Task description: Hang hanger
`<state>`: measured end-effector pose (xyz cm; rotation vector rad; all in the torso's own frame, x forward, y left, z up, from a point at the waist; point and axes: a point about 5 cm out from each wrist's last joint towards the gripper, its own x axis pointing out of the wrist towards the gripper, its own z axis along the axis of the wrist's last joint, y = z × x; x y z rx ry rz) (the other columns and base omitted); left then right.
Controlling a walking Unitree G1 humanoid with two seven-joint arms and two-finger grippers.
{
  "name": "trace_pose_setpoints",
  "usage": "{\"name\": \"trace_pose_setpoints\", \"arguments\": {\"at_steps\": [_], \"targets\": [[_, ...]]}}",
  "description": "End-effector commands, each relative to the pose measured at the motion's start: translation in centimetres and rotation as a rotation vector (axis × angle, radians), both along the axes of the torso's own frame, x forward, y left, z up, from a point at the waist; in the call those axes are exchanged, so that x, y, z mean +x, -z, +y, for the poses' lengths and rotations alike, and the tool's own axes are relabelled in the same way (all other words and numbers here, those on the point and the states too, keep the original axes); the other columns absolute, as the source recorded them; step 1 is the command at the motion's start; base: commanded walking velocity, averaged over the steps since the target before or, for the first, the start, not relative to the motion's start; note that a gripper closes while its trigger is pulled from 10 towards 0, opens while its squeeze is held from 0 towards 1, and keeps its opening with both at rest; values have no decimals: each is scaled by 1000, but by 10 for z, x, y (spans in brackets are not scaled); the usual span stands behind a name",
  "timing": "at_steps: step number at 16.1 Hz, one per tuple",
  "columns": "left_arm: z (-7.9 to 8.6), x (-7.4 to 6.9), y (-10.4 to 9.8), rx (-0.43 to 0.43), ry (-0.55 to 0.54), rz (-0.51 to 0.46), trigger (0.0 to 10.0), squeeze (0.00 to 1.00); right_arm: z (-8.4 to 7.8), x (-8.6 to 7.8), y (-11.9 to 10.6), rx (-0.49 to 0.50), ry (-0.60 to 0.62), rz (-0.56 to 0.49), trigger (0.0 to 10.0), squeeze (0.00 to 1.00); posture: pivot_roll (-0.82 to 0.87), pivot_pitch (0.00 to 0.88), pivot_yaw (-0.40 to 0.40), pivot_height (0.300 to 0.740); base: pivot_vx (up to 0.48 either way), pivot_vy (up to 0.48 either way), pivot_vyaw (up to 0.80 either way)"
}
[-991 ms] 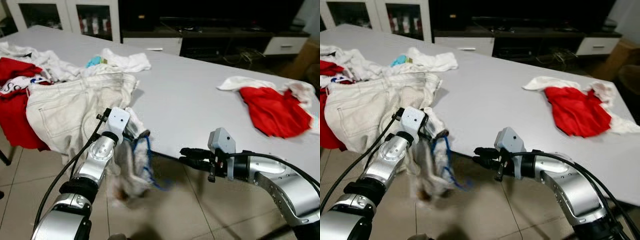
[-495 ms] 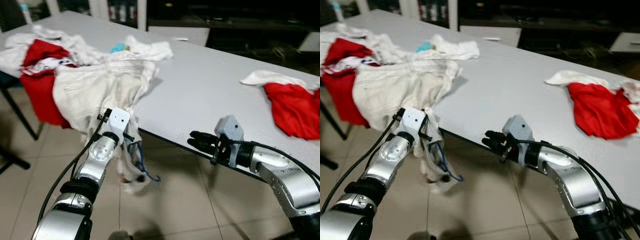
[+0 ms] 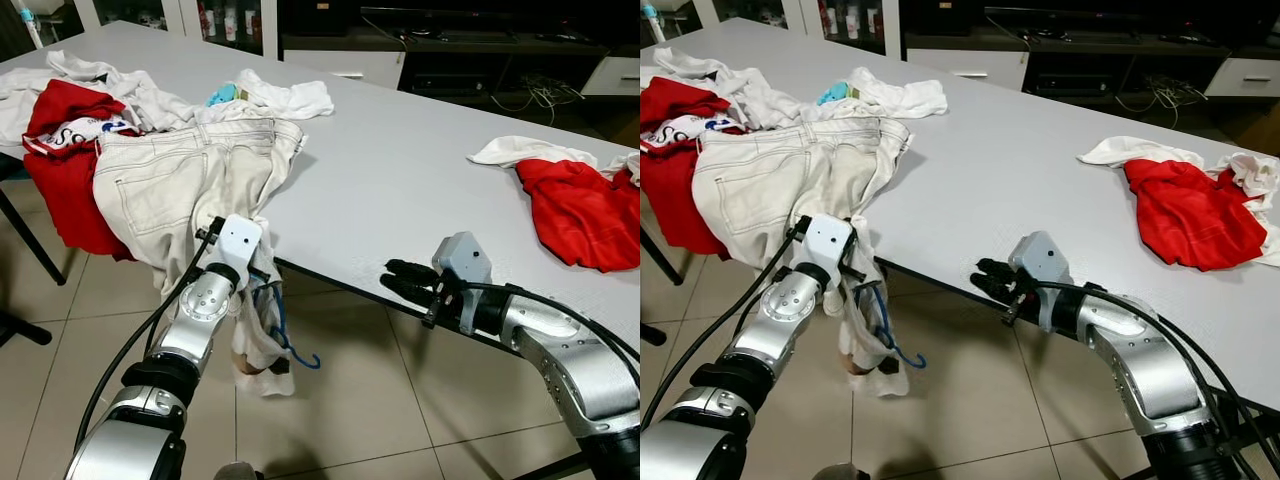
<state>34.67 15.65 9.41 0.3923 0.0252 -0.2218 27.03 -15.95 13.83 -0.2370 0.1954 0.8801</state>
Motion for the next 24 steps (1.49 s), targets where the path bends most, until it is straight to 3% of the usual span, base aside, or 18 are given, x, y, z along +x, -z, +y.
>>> {"name": "trace_pose_setpoints", "arguments": {"at_steps": [1, 3, 4, 5, 6, 7, 12, 18, 24], "targets": [[-7, 7, -22, -31, 24, -95, 8627, 0, -7, 2, -1, 1, 37, -21, 10000, 0, -38, 0, -46, 740, 0, 0, 0], [-7, 9, -26, -35, 21, -112, 9216, 0, -7, 3, -2, 2, 40, -26, 10000, 0, -39, 0, -44, 740, 0, 0, 0], [-8, 10, -29, -38, 26, -124, 8588, 0, -8, 3, -2, 1, 45, -31, 10000, 0, -40, 0, -43, 740, 0, 0, 0], [-9, 10, -32, -43, 31, -140, 4510, 0, -9, 4, -3, 1, 52, -37, 10000, 0, -40, 0, -43, 740, 0, 0, 0], [-9, 10, -34, -45, 33, -147, 4510, 0, -9, 5, -3, 1, 54, -39, 10000, 0, -40, 0, -43, 740, 0, 0, 0], [-11, 11, -42, -59, 38, -183, 0, 0, -9, 5, -3, 1, 58, -42, 10000, 0, -40, 0, -43, 740, 0, 0, 0], [-22, 18, -91, -132, 84, -332, 0, 0, -11, 7, -4, 1, 62, -50, 10000, 0, -35, 0, -45, 740, 0, 0, 0], [-18, 24, -114, -162, 78, -373, 0, 0, -7, 4, -4, 24, 37, -29, 10000, 0, -40, 0, -40, 740, 0, 0, 0], [-27, 34, -133, -183, 94, -399, 0, 0, 24, 3, -11, 88, -14, -12, 10000, 0, -50, 0, -30, 740, 0, 0, 0]]}}
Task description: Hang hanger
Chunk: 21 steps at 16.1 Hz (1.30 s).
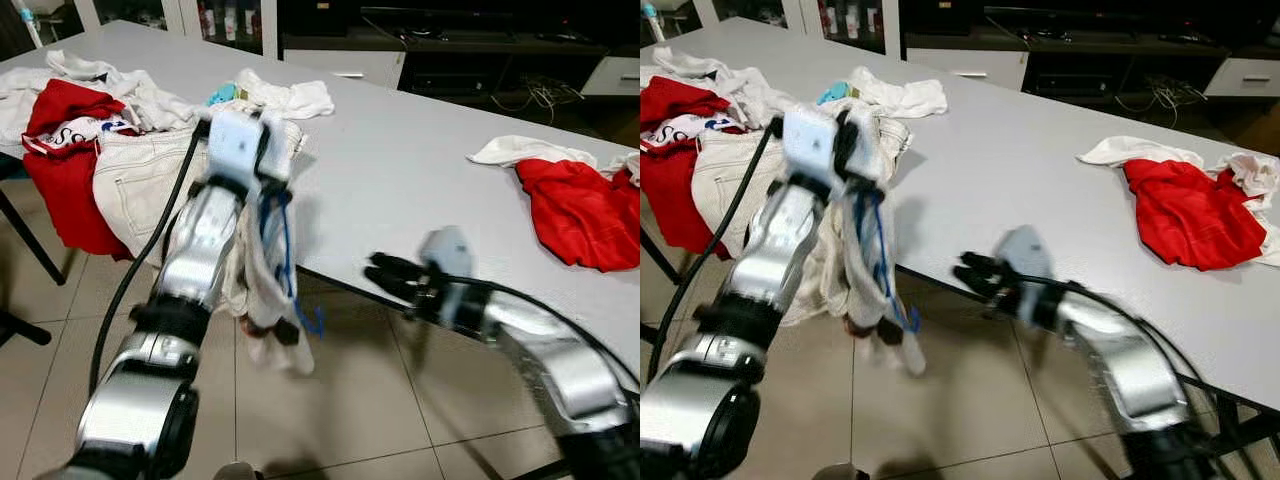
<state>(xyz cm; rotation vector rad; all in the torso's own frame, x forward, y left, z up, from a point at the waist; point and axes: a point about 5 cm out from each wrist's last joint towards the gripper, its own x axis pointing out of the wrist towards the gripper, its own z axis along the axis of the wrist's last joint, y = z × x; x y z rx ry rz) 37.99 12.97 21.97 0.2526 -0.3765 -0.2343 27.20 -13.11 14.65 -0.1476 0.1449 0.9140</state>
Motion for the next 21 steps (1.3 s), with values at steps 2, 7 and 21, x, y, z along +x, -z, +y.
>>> {"name": "trace_pose_setpoints", "arguments": {"at_steps": [2, 7, 21], "targets": [[-6, 3, -11, -15, 15, -29, 0, 0, 9, 3, -1, 1, 1, 12, 10000, 302, -54, 0, -28, 740, 0, 0, 0], [-17, 6, -13, -22, 43, -31, 0, 0, 33, 13, 10, -5, 33, 71, 10000, 1000, -59, 0, -24, 740, 0, 0, 0], [-31, 3, -15, -47, 81, -48, 0, 0, 58, 24, 35, -1, 5, 244, 10000, 75, -48, 0, -33, 740, 0, 0, 0]]}}
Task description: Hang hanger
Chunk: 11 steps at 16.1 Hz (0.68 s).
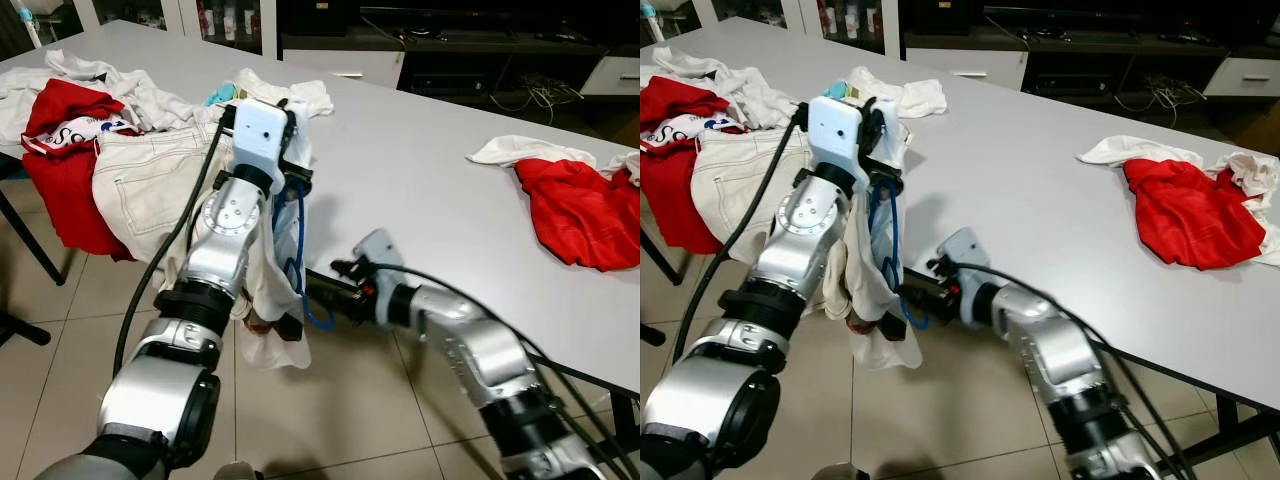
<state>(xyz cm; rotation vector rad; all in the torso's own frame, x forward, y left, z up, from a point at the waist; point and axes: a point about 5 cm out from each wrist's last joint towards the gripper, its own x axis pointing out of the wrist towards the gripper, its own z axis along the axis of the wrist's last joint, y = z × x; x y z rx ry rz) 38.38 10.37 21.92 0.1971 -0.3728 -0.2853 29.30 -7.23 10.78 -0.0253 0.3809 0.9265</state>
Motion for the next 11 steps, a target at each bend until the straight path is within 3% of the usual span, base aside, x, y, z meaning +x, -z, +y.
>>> {"name": "trace_pose_setpoints", "arguments": {"at_steps": [1, 7, 11], "targets": [[-6, -1, -17, -7, 24, -67, 0, 0, 1, 4, -2, -19, -4, -11, 10000, 0, -48, 0, -33, 740, 0, 0, 0], [-7, -3, -19, -14, 31, -77, 0, 0, 4, 7, 5, -50, -18, 10, 10000, 0, -32, 0, -39, 740, 0, 0, 0], [-12, -5, -21, -24, 47, -81, 0, 0, 2, 5, 17, -141, -44, 5, 10000, 0, -33, 0, -41, 740, 0, 0, 0]]}}
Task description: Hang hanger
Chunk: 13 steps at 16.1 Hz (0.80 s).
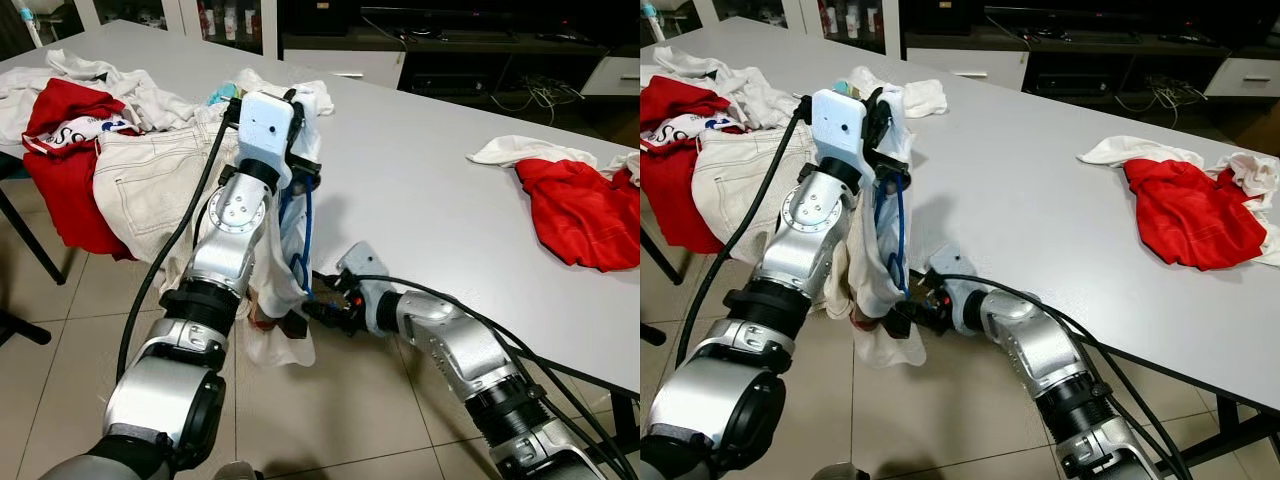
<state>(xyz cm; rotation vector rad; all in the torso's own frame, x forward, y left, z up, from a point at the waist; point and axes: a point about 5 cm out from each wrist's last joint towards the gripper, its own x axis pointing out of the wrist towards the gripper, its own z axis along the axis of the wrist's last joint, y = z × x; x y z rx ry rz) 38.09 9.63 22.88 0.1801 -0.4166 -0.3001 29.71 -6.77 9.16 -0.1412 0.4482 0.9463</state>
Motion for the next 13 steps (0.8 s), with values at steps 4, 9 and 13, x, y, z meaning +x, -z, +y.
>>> {"name": "trace_pose_setpoints", "arguments": {"at_steps": [4, 9, 13], "targets": [[-8, -4, -9, -9, 30, -33, 4392, 0, -2, -2, 5, -29, -32, -3, 10000, 0, -36, 0, -49, 740, 0, 0, 0], [-10, -5, -12, -19, 35, -41, 3725, 0, -2, 7, 15, -97, 38, -23, 10000, 0, -27, 0, -50, 740, 0, 0, 0], [-13, -9, -9, -22, 47, -36, 3255, 0, 3, 10, 18, -43, 65, -2, 0, 0, -22, 0, -46, 740, 0, 0, 0]]}}
